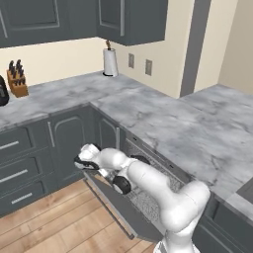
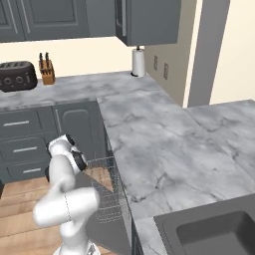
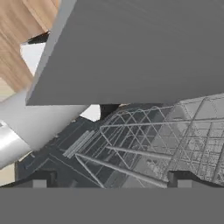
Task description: Open the dishwasher door and pull out the top rack.
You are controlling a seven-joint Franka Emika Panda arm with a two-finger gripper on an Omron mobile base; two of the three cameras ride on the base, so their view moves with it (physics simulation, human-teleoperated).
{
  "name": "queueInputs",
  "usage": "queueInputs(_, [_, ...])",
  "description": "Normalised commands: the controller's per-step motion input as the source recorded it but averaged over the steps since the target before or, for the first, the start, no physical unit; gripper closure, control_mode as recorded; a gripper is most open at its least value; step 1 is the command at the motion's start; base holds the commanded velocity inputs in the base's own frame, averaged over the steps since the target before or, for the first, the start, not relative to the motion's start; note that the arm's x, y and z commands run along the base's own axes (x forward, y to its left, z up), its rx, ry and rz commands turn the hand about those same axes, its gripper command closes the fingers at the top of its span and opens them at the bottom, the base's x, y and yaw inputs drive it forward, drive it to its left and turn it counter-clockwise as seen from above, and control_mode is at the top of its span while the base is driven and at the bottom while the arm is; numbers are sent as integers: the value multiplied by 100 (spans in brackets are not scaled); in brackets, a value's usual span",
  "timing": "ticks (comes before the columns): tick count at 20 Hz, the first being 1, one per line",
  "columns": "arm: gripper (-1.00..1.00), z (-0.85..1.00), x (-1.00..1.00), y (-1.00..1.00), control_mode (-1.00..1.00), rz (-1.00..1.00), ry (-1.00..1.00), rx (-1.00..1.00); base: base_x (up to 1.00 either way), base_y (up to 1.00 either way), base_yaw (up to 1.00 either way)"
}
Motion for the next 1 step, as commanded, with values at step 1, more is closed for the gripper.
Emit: queueInputs(1, [-100, 0, -39, 22, -100, 0, 15, 31, 0, 0, 0])
